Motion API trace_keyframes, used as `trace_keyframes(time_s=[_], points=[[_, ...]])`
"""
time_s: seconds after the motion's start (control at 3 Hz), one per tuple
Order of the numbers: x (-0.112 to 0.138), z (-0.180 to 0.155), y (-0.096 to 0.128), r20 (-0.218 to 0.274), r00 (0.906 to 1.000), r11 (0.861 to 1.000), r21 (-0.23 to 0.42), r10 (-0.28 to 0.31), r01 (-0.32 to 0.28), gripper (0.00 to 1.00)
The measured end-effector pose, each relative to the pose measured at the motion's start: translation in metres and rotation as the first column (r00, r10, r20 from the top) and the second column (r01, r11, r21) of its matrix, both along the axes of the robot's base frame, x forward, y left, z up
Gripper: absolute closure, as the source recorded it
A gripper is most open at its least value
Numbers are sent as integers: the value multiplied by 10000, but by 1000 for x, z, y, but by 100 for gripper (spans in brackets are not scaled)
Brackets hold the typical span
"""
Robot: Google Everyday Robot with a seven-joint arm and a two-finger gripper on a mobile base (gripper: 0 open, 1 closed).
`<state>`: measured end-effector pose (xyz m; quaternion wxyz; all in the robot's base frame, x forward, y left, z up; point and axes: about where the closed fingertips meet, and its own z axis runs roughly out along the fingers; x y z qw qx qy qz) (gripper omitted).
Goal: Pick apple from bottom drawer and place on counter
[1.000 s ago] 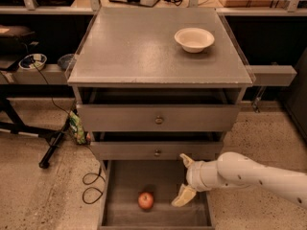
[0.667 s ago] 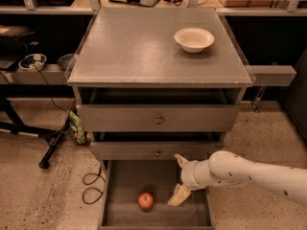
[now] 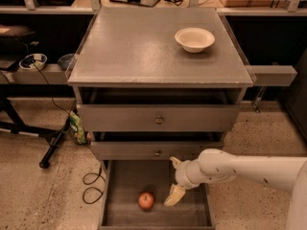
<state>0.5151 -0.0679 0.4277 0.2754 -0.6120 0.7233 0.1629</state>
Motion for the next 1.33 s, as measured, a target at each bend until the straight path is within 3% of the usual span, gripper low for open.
trace_keyframes(time_s=[0.67,1.33], points=[[-3,-29,9,174,9994,9988,391,-297,290,0],[2,-82,20,-379,9977,9978,349,-559,572,0]])
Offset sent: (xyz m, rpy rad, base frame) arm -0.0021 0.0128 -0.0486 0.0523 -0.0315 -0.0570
